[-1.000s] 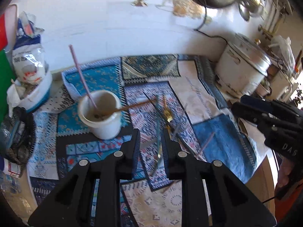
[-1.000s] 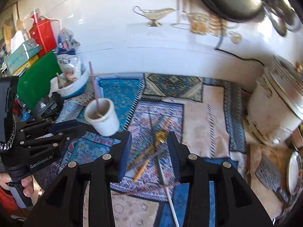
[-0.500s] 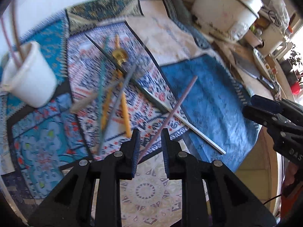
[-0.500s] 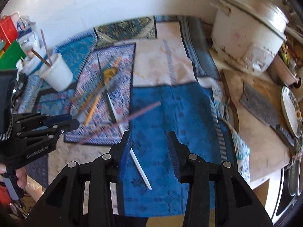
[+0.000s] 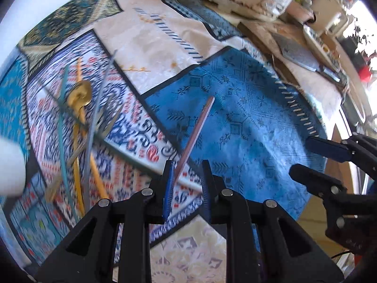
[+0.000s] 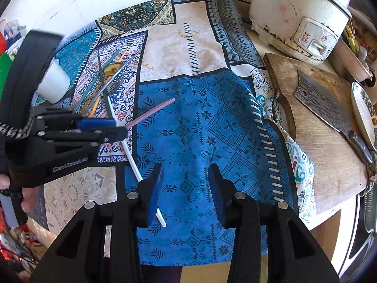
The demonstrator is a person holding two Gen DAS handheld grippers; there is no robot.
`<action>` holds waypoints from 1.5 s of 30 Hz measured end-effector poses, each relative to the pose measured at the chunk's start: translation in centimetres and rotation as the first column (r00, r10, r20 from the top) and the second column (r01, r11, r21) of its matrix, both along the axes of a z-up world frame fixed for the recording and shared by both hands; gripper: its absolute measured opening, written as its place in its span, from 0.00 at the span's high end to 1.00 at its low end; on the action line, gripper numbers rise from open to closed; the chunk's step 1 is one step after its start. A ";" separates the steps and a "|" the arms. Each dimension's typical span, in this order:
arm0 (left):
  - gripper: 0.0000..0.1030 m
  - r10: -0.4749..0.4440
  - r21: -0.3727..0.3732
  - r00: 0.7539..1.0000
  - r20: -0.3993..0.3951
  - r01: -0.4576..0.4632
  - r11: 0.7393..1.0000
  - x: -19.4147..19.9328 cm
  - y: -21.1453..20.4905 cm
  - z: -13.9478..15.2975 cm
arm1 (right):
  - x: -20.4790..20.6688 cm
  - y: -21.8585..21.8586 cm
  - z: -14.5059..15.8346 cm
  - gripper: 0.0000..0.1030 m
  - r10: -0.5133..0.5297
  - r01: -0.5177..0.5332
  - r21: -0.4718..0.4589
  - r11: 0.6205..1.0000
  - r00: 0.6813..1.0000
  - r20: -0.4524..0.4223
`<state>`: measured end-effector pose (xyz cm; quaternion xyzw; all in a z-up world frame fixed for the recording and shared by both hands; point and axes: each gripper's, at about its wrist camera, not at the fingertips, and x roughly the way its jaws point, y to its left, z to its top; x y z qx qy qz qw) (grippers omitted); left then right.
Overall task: Organize utensils
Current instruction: 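Return the left tool to the utensil pile and grasp another pink chopstick, then grasp a grey metal chopstick with the right tool while the left tool holds its chopstick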
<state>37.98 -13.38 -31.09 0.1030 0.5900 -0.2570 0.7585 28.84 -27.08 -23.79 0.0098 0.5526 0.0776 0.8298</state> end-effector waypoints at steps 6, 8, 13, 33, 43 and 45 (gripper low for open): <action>0.80 -0.059 0.066 0.998 -0.032 0.061 0.996 0.8 -1.2 -1.3 | 0.6 -0.4 -0.4 0.65 -0.013 0.013 0.037 0.999 1.000 -0.012; 0.83 -0.079 0.085 0.997 -0.023 0.081 0.993 0.7 -1.3 -1.4 | 0.6 -0.5 -0.5 0.65 -0.013 0.013 0.042 0.999 1.000 -0.017; 0.95 -0.129 0.135 0.991 0.038 0.123 0.983 0.2 -2.3 -1.8 | 1.0 -0.6 -0.9 0.65 -0.016 0.017 0.044 0.999 0.999 -0.033; 0.96 0.254 -0.061 0.953 0.166 -0.247 0.967 -3.8 10.8 5.6 | 4.4 7.9 -3.6 0.65 0.249 -0.246 0.042 0.968 0.964 -0.091; 0.96 0.452 -0.148 0.873 0.180 -0.431 0.890 -6.2 17.4 7.2 | 7.5 11.1 -3.9 0.66 0.303 -0.299 0.057 0.953 0.947 -0.107; 0.96 0.476 -0.162 0.861 0.181 -0.451 0.877 -6.5 18.3 7.5 | 8.3 11.8 -3.5 0.66 0.311 -0.308 0.045 0.950 0.946 -0.091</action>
